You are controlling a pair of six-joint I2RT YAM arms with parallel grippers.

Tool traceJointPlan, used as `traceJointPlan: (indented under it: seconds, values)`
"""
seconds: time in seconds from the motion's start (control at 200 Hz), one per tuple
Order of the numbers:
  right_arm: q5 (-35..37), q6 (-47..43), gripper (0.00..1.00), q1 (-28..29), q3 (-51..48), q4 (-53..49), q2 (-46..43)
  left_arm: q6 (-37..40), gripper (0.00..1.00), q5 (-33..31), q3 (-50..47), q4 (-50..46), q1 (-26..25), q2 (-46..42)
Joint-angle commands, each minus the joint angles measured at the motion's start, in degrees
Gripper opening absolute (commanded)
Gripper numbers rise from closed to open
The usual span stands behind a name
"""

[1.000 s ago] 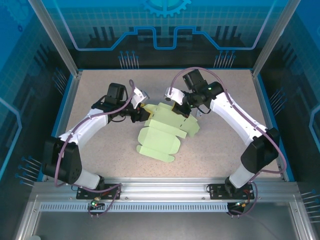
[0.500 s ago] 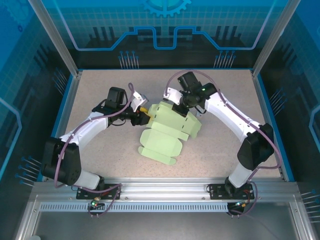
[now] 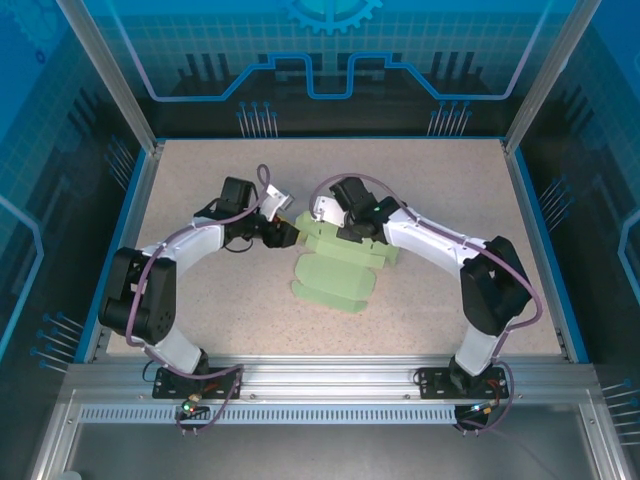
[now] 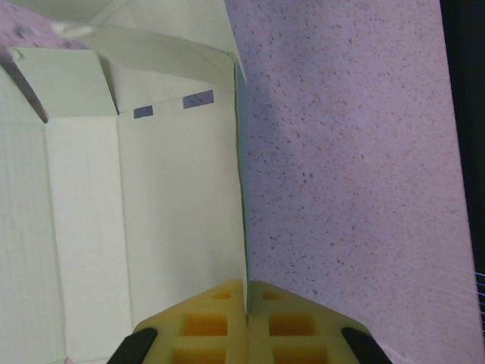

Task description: Fold the paper box

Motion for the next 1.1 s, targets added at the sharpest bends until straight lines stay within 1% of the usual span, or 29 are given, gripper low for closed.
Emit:
traceJointPlan:
  seconds: [0.0, 0.105, 0.185, 0.29, 0.36, 0.395, 0.56, 0.64, 0.78, 0.865, 0.915, 1.091]
  values:
    - [6.6, -3.9, 0.00, 1.8, -3.7, 10.6, 0.2, -2.1, 0.48, 1.1, 0.0, 1.8, 1.5, -0.6]
    - [9.6, -6.5, 0.00, 3.0, -7.1, 16.5, 0.3, -3.9, 0.49, 2.1, -0.5, 3.1, 2.8, -1.0]
    - [11.4, -8.5, 0.00, 3.6, -9.2, 20.4, 0.4, -6.5, 0.49, 1.0, -0.7, 4.7, 4.1, -1.0]
    - [13.7, -11.0, 0.00, 4.3, -11.9, 25.5, 0.5, -12.0, 0.49, -4.3, 0.4, 6.2, 6.1, 0.3]
    - [14.8, -12.5, 0.00, 4.5, -13.4, 28.6, 0.4, -14.1, 0.47, -8.9, 2.2, 4.7, 6.6, 2.1]
    - [15.2, -13.2, 0.00, 4.8, -14.0, 30.0, 0.4, -14.7, 0.47, -10.3, 3.3, 3.5, 6.6, 3.2]
    - [17.0, -16.6, 0.00, 5.5, -16.3, 35.7, 0.5, -17.1, 0.46, -10.6, 9.7, -1.7, 6.6, 10.4]
    - [17.5, -17.7, 0.00, 5.7, -16.9, 37.3, 0.6, -17.7, 0.44, -9.8, 12.4, -3.3, 6.5, 12.9]
    - [17.6, -18.3, 0.00, 5.6, -17.3, 37.9, 0.3, -19.5, 0.41, -5.1, 14.4, -2.9, 6.2, 15.5]
    - [17.0, -18.0, 0.00, 5.6, -17.1, 37.2, 0.2, -19.2, 0.38, -3.6, 17.1, -5.2, 5.3, 18.0]
    - [16.7, -17.8, 0.00, 5.5, -17.0, 36.8, 0.1, -18.6, 0.38, -1.4, 17.8, -5.4, 4.6, 18.9]
    - [13.1, -15.1, 0.00, 4.5, -16.0, 31.8, -1.3, -16.5, 0.39, 5.1, 16.7, -1.5, 2.9, 19.1]
